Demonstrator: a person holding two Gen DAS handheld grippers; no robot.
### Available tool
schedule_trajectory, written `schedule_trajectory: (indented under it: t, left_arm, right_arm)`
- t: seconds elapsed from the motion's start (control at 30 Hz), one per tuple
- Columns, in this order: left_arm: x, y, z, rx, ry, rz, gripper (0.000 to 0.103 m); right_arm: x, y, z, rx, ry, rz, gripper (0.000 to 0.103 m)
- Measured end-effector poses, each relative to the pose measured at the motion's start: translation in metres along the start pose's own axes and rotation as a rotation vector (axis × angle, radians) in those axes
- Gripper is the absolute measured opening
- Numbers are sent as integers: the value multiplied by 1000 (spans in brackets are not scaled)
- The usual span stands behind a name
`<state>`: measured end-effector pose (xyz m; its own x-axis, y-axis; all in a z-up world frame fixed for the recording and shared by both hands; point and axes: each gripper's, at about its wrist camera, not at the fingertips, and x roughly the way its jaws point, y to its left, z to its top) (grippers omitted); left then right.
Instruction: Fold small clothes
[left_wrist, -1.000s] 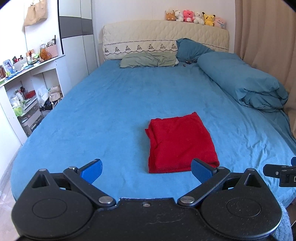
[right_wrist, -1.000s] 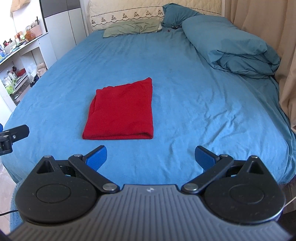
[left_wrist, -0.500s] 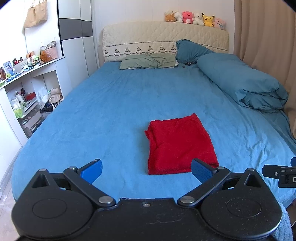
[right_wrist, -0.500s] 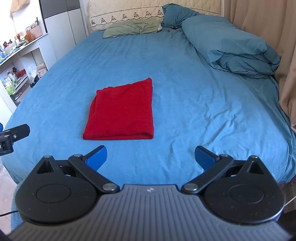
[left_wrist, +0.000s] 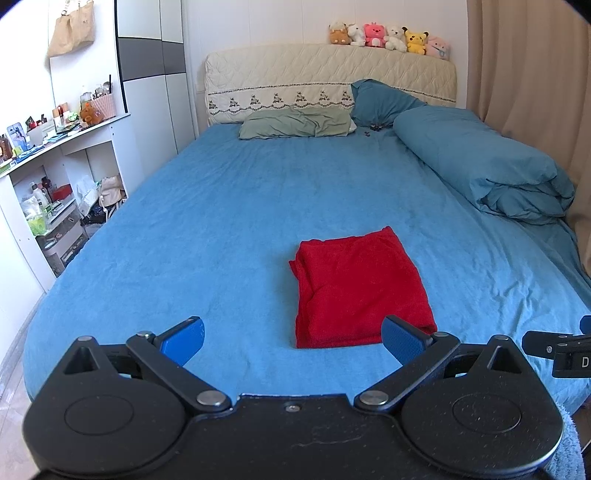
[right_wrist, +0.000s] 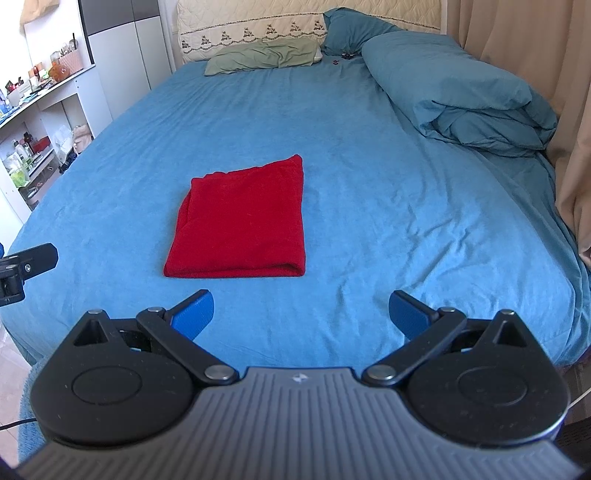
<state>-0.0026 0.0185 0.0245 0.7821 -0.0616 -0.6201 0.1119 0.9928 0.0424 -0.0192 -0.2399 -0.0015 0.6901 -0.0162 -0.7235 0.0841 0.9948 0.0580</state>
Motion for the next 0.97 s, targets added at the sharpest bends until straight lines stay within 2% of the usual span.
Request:
schedule_trajectory:
  t: [0.63,0.97]
  left_arm:
    - [-6,2,-2,-8,-23,11,103]
    - [-7,12,0,-43,-36,-24,103]
  right_arm:
    - [1,7,-6,1,8,-2,103]
    - [0,16,-6,6,1,-8,103]
